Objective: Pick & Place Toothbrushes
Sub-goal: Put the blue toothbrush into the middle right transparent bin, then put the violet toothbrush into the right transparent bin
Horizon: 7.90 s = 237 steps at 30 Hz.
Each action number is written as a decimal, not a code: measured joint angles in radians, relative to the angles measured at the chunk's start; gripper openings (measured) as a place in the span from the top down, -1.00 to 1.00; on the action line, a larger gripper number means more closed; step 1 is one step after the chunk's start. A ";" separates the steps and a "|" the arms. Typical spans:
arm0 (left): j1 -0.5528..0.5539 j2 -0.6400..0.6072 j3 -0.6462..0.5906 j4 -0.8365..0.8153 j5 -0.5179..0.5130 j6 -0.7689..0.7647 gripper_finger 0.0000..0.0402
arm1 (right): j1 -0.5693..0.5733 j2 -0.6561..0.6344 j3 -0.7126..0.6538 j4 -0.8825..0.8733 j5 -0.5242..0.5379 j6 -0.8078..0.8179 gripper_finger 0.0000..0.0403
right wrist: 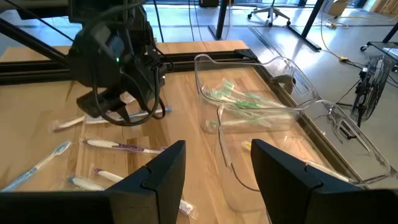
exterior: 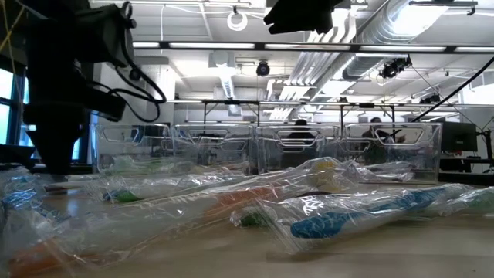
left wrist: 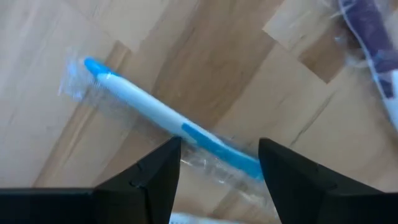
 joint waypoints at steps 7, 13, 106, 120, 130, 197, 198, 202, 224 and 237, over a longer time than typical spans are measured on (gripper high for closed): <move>0.000 0.070 0.005 0.009 0.034 0.000 -0.04 | 0.000 0.000 0.000 -0.003 0.000 0.000 0.13; 0.000 0.071 0.003 0.012 0.035 0.020 -0.04 | 0.000 0.000 0.000 -0.003 0.000 0.002 0.13; 0.138 -0.024 0.810 0.551 0.264 1.259 0.94 | 0.114 0.018 0.000 0.588 -0.067 -0.378 0.13; 0.138 0.026 0.810 0.612 0.305 1.267 0.94 | 0.112 0.018 0.000 0.576 -0.098 -0.373 0.45; 0.138 0.023 0.810 0.610 0.282 1.267 0.94 | 0.112 0.018 0.000 0.549 -0.102 -0.372 0.88; 0.137 -0.184 0.639 0.008 -0.262 1.413 0.22 | -0.464 0.104 0.000 -0.162 -0.098 0.367 0.91; 0.137 -0.184 0.624 0.023 -0.262 1.411 0.22 | -0.473 0.123 0.000 -0.167 -0.114 0.371 0.91; 0.137 -0.185 0.584 0.059 -0.265 1.391 0.22 | -0.511 0.193 0.017 -0.233 -0.155 0.408 0.91; 0.137 -0.185 0.569 0.080 -0.265 1.361 0.22 | -0.609 0.426 0.264 -0.605 -0.342 0.418 0.91; 0.137 -0.185 0.569 0.073 -0.265 1.363 0.22 | -0.600 0.426 0.264 -0.601 -0.224 0.372 0.23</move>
